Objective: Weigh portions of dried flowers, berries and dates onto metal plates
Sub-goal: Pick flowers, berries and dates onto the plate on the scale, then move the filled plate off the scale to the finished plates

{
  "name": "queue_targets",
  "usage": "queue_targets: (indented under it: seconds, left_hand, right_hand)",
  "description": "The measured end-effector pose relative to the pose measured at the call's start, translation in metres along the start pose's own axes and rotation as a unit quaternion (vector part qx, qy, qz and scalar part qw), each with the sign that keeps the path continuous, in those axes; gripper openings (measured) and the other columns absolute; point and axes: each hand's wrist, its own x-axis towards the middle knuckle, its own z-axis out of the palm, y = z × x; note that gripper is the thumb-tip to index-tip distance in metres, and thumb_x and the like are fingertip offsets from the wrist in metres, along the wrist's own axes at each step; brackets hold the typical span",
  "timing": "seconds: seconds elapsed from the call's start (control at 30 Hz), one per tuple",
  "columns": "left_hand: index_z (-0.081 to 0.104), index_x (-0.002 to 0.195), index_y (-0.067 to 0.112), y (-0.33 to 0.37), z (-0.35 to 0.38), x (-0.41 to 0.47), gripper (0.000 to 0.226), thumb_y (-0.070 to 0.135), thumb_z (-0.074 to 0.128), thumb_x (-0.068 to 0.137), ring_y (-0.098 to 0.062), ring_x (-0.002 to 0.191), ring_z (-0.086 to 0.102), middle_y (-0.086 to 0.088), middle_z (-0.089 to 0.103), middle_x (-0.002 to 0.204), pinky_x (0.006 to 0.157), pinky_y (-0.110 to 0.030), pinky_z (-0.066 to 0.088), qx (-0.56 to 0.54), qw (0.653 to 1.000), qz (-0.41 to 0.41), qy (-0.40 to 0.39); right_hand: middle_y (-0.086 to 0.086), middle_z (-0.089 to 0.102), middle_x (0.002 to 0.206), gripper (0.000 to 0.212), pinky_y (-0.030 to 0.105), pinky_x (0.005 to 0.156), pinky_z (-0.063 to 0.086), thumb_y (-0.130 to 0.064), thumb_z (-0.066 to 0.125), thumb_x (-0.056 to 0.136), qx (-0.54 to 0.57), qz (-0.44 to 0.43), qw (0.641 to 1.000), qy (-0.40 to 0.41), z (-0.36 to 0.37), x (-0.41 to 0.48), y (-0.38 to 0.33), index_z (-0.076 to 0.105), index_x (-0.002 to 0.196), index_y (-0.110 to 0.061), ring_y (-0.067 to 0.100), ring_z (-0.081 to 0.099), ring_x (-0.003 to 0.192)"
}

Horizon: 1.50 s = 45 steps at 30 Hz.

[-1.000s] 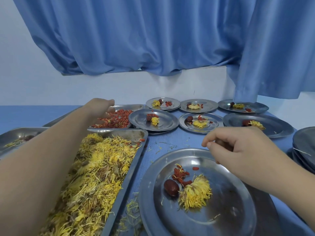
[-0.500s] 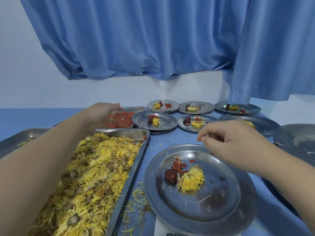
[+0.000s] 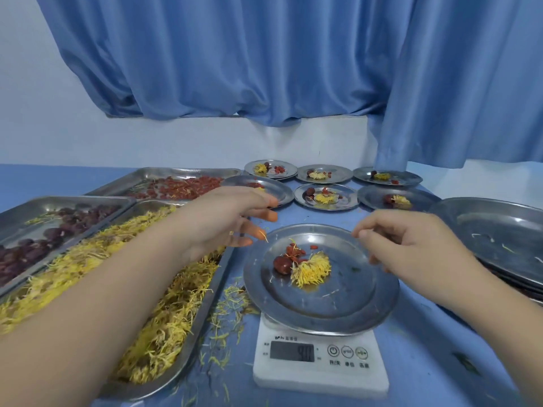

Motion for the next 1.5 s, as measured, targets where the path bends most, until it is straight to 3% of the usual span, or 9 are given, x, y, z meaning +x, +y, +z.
queue_targets:
  seconds: [0.17, 0.4, 0.53, 0.7, 0.8, 0.93, 1.17, 1.4, 1.5]
  left_hand:
    - [0.072, 0.105, 0.027, -0.014, 0.018, -0.012, 0.023, 0.04, 0.063, 0.089, -0.013, 0.072, 0.066, 0.003, 0.075, 0.102, 0.082, -0.038, 0.051, -0.001, 1.0, -0.005, 0.03]
    - [0.073, 0.096, 0.027, -0.033, 0.016, -0.014, 0.014, 0.034, 0.061, 0.092, -0.013, 0.07, 0.066, 0.009, 0.075, 0.09, 0.085, -0.04, 0.047, -0.023, 0.986, 0.008, 0.167]
    - [0.074, 0.094, 0.024, -0.037, 0.015, -0.016, 0.013, 0.029, 0.062, 0.093, -0.014, 0.071, 0.067, 0.005, 0.074, 0.088, 0.084, -0.042, 0.05, -0.079, 0.988, 0.004, 0.131]
    - [0.075, 0.092, 0.025, -0.038, 0.016, -0.017, 0.014, 0.026, 0.061, 0.093, -0.018, 0.077, 0.069, 0.001, 0.074, 0.093, 0.081, -0.042, 0.051, -0.095, 0.989, 0.035, 0.104]
    - [0.073, 0.098, 0.021, -0.036, 0.015, -0.018, 0.015, 0.024, 0.06, 0.092, -0.017, 0.078, 0.071, 0.0, 0.073, 0.094, 0.077, -0.039, 0.05, -0.118, 0.985, 0.056, 0.11]
    - [0.073, 0.096, 0.024, -0.028, 0.015, -0.02, 0.016, 0.02, 0.058, 0.095, -0.017, 0.088, 0.073, 0.004, 0.074, 0.096, 0.096, -0.043, 0.047, -0.081, 0.98, 0.111, 0.142]
    - [0.07, 0.087, 0.045, 0.0, -0.016, -0.01, 0.019, 0.029, 0.06, 0.09, -0.003, 0.095, 0.068, 0.017, 0.073, 0.095, 0.097, -0.041, 0.05, -0.004, 0.964, 0.152, 0.219]
    - [0.075, 0.092, 0.022, 0.031, -0.063, 0.003, 0.015, 0.028, 0.066, 0.082, -0.026, 0.102, 0.07, -0.004, 0.074, 0.108, 0.094, -0.046, 0.052, -0.15, 0.972, 0.134, 0.123]
    - [0.071, 0.1, 0.018, 0.028, -0.068, 0.011, 0.022, 0.027, 0.062, 0.082, -0.027, 0.102, 0.071, -0.007, 0.073, 0.112, 0.091, -0.044, 0.053, -0.218, 0.964, 0.121, 0.093]
  right_hand:
    - [-0.001, 0.062, 0.059, 0.02, 0.029, 0.059, 0.044, -0.019, 0.06, 0.084, -0.05, 0.06, 0.992, 0.099, -0.002, -0.033, 0.031, 0.065, 0.07, -0.033, 0.02, 0.056, 0.056]
    - [-0.004, 0.059, 0.057, 0.017, 0.028, 0.051, 0.034, -0.031, 0.061, 0.082, -0.117, 0.179, 0.974, 0.078, 0.008, -0.028, 0.047, 0.053, 0.071, -0.022, 0.006, 0.049, 0.051]
    - [0.0, 0.057, 0.047, 0.016, 0.024, 0.04, 0.036, -0.016, 0.06, 0.087, 0.06, 0.273, 0.96, 0.026, 0.009, -0.027, 0.048, 0.049, 0.076, -0.013, 0.019, 0.051, 0.039]
    - [0.016, 0.052, 0.054, 0.017, 0.026, 0.037, 0.035, 0.007, 0.051, 0.086, 0.237, 0.287, 0.927, -0.041, 0.0, -0.028, 0.037, 0.049, 0.077, -0.008, 0.025, 0.053, 0.044]
    - [0.014, 0.046, 0.054, 0.021, 0.025, 0.034, 0.034, 0.012, 0.047, 0.086, 0.325, 0.288, 0.9, -0.014, 0.003, -0.029, 0.034, 0.049, 0.076, -0.007, 0.021, 0.048, 0.04]
    - [0.011, 0.043, 0.051, 0.025, 0.022, 0.034, 0.033, 0.014, 0.044, 0.085, 0.42, 0.269, 0.866, 0.043, 0.012, -0.022, 0.028, 0.047, 0.073, -0.008, 0.017, 0.04, 0.037]
    - [0.007, 0.042, 0.05, 0.027, 0.019, 0.035, 0.032, 0.012, 0.042, 0.086, 0.466, 0.238, 0.847, 0.095, 0.021, 0.016, 0.014, 0.045, 0.073, -0.011, 0.014, 0.035, 0.037]
    - [-0.007, 0.04, 0.041, 0.034, 0.018, 0.035, 0.032, 0.012, 0.04, 0.088, 0.443, 0.251, 0.844, 0.165, 0.027, 0.09, 0.022, 0.037, 0.066, -0.014, 0.01, 0.036, 0.034]
    - [0.001, 0.044, 0.05, 0.032, 0.018, 0.036, 0.034, 0.012, 0.038, 0.088, 0.425, 0.279, 0.833, 0.219, 0.035, 0.126, 0.039, 0.04, 0.069, -0.013, 0.009, 0.043, 0.033]
